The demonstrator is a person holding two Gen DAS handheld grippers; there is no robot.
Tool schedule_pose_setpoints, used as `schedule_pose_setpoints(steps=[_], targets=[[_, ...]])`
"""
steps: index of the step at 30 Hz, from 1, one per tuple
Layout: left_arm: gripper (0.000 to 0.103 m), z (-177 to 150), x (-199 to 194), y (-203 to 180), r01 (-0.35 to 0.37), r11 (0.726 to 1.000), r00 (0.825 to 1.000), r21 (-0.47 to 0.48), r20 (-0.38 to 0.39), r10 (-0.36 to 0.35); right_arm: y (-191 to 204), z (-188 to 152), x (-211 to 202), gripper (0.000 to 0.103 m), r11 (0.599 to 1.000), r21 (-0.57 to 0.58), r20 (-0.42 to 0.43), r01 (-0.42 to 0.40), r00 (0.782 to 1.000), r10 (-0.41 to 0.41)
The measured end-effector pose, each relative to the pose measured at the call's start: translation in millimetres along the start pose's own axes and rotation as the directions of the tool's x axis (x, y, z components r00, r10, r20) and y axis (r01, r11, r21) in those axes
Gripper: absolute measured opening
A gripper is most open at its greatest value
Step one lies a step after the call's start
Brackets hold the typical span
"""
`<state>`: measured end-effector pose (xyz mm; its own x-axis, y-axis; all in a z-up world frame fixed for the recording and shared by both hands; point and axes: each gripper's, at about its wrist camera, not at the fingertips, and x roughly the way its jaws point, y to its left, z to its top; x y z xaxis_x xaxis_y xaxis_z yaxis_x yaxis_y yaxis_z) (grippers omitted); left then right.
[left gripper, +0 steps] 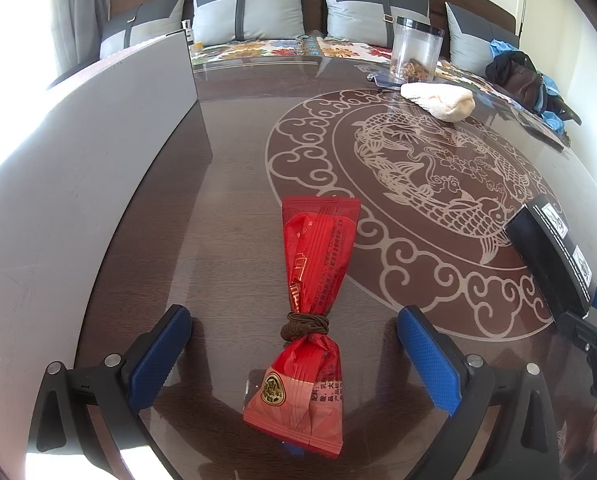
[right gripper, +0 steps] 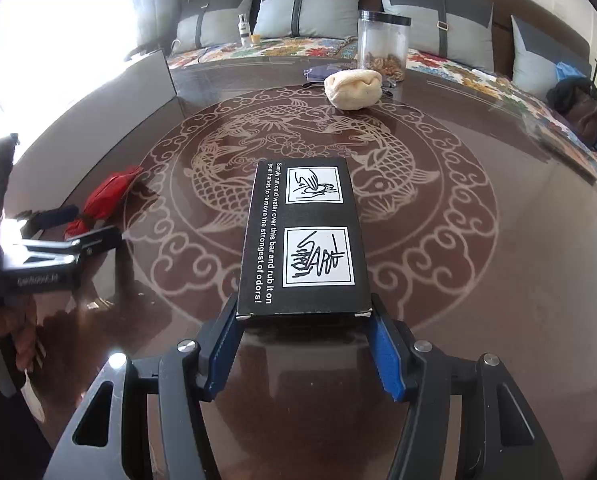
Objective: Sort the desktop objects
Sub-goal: 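Grasp the black printed box with the right tool while the left tool holds the red packet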
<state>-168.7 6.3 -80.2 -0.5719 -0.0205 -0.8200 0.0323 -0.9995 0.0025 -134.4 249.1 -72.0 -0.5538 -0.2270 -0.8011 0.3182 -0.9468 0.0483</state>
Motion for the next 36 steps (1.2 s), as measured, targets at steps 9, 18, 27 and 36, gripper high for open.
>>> schedule_pose_setpoints(steps=[9, 18, 27, 36], targets=[[0.103, 0, 1, 1, 0.01, 1.0, 1.0, 0.001, 0.0, -0.01, 4, -10, 6, 0.101, 0.997, 0.007, -0.015, 0.076, 0.997, -0.076], [0.103, 0, -2, 1, 0.076, 0.992, 0.997, 0.103, -0.016, -0.075, 4, -10, 8, 0.103, 0.997, 0.007, -0.021, 0.08, 0.997, -0.08], [0.103, -3, -3, 1, 0.072, 0.993, 0.997, 0.096, 0.0, -0.072, 4, -9, 8, 0.103, 0.997, 0.007, -0.021, 0.08, 0.997, -0.08], [0.103, -3, -3, 1, 0.072, 0.993, 0.997, 0.095, -0.001, -0.073, 4, -9, 8, 0.103, 0.997, 0.006, -0.021, 0.08, 0.997, -0.079]])
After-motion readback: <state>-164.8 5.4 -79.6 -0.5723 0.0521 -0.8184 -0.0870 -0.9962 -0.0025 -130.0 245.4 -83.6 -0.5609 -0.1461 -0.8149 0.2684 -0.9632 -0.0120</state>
